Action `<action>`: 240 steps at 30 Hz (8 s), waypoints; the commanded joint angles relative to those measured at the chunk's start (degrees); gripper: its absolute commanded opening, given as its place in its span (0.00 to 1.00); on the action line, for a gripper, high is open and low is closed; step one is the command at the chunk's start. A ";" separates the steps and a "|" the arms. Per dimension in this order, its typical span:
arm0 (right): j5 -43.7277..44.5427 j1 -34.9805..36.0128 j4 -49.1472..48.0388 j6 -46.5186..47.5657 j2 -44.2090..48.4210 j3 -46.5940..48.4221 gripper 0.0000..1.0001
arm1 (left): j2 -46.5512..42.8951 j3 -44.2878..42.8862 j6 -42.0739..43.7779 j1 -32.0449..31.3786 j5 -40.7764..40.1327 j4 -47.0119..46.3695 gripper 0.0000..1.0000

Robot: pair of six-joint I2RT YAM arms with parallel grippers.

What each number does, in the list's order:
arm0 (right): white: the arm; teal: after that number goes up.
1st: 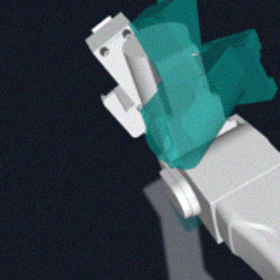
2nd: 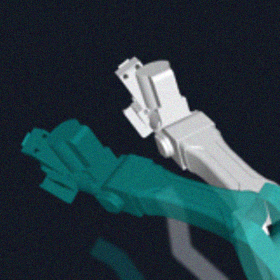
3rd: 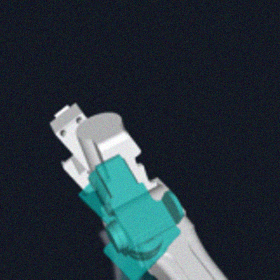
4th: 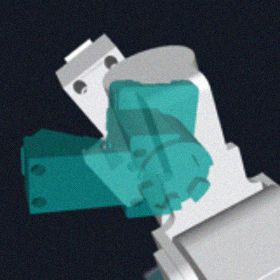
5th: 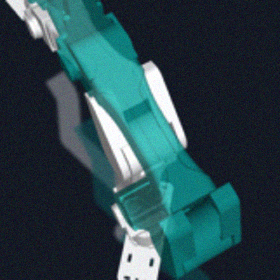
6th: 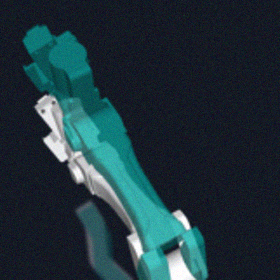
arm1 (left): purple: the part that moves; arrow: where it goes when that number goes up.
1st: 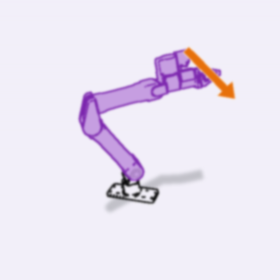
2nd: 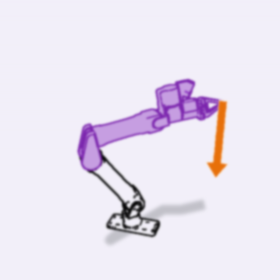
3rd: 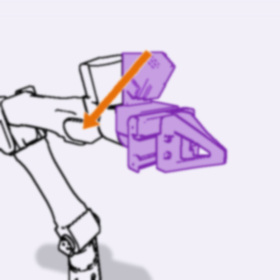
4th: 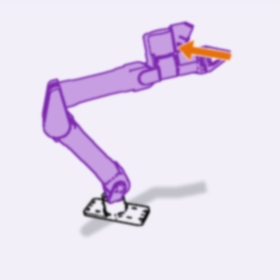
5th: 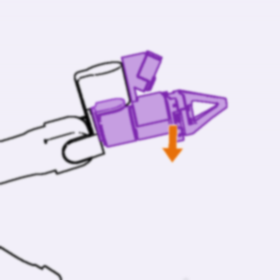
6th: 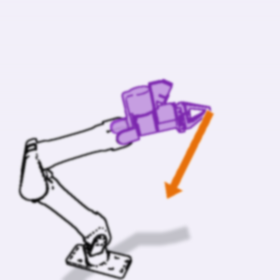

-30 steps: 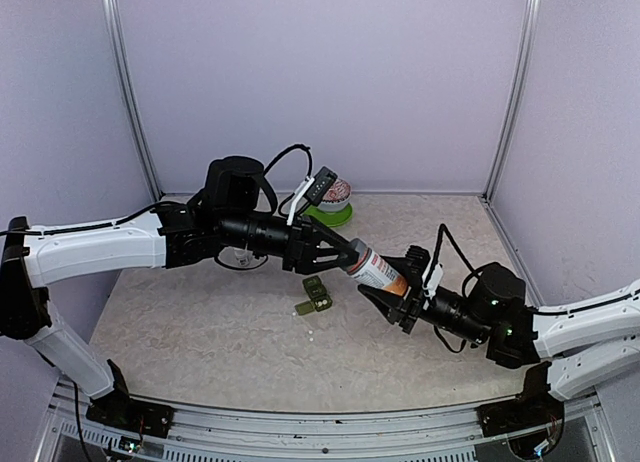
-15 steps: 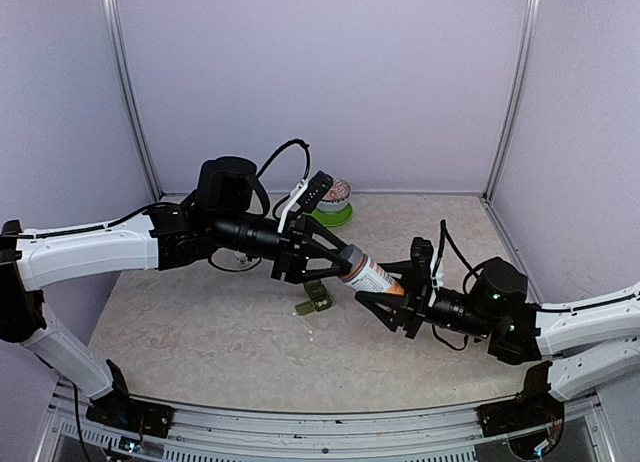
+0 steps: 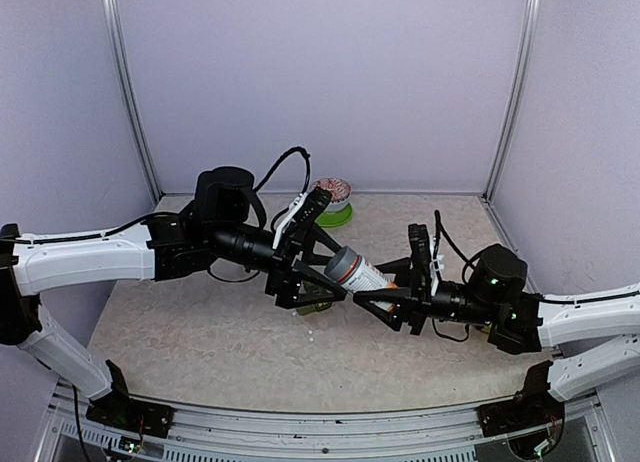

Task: Sort the pills into containers
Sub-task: Screw the lid of the pill bottle onto the pill bottle.

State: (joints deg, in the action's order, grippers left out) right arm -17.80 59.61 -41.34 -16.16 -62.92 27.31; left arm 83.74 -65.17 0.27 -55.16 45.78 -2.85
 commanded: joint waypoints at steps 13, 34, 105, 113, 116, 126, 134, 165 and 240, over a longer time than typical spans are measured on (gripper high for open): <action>17.99 -0.79 4.56 8.52 4.16 2.40 0.39 | -0.23 5.75 -29.17 2.07 -9.26 -16.86 0.99; 24.09 1.86 9.35 12.83 -8.03 9.01 0.38 | 3.36 3.31 -31.73 1.89 -12.13 -18.34 0.99; 26.23 4.90 5.97 17.33 -16.45 8.36 0.38 | -0.59 4.37 -32.32 4.10 -12.79 -17.69 0.99; 23.49 4.81 0.95 25.14 -7.99 1.93 0.39 | -1.13 5.10 -32.68 6.07 -13.71 -9.28 0.99; 22.10 4.81 0.20 28.82 -5.17 0.26 0.39 | -0.71 4.68 -32.77 6.71 -12.00 -7.00 0.99; 23.68 4.85 -0.49 37.44 -2.84 -1.30 0.40 | 2.36 -0.10 -30.63 4.68 -7.04 -0.15 0.92; 25.81 4.98 -1.21 40.90 -1.88 -2.00 0.40 | 4.10 -1.01 -31.39 4.18 -4.48 0.12 0.84; 7.19 3.47 11.33 4.94 4.38 4.71 0.41 | -3.51 -0.61 -2.22 -1.03 1.02 3.63 0.31; 22.48 4.22 29.91 33.58 3.12 11.40 0.43 | 6.08 -0.25 -39.52 6.11 1.25 -6.61 0.92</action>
State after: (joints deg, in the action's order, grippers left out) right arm 2.81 63.07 -9.15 16.32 -59.29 36.38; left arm 89.25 -64.18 -40.27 -49.25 47.59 -10.87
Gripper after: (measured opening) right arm 0.514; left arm 0.931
